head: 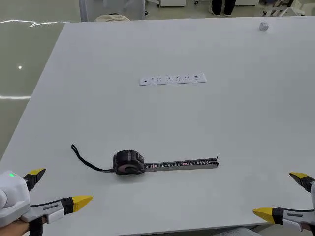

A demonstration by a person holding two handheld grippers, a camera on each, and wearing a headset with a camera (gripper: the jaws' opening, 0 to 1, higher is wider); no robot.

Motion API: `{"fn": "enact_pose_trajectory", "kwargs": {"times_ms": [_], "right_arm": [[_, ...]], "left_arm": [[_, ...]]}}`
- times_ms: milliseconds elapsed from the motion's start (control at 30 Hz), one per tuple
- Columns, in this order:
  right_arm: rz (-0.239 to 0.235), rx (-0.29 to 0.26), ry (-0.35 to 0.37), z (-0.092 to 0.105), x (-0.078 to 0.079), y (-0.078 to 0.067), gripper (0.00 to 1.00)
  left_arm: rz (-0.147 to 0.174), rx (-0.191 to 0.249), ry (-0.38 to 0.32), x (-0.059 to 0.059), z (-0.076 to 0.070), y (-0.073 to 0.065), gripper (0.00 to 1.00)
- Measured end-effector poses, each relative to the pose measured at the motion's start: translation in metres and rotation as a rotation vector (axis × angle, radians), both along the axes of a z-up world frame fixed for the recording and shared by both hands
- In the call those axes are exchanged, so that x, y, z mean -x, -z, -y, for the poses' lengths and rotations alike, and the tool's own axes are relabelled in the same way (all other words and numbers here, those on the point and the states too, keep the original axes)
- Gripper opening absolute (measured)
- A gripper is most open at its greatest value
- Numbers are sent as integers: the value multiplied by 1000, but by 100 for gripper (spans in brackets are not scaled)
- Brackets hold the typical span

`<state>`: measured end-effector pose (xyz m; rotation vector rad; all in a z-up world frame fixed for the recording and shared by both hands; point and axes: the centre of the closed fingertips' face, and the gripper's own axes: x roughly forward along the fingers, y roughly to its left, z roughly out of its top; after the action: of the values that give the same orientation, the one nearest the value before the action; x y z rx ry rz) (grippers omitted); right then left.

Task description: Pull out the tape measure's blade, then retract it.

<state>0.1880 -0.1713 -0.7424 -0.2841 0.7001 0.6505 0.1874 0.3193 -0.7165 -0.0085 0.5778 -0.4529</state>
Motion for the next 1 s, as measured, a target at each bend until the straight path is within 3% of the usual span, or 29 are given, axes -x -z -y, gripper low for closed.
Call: {"fn": "enact_pose_trajectory", "kwargs": {"times_ms": [167,233,400,600,700,1000], "right_arm": [[6,3,-16,-2,-2,-1,100],[0,0,-25,-5,-2,-1,98],[-4,3,-43,-9,-7,0,97],[-4,10,-76,-13,-9,-1,97],[-3,21,-94,-13,-12,0,96],[-21,80,-240,-24,-23,-1,94]], "left_arm": [[-31,36,-37,0,4,1,100],[-23,49,-46,-2,8,-1,100],[-16,25,-33,-5,17,1,100],[-10,55,-54,-11,25,-2,100],[-11,23,-51,-13,31,-2,100],[-12,41,-67,-23,56,-2,100]]}}
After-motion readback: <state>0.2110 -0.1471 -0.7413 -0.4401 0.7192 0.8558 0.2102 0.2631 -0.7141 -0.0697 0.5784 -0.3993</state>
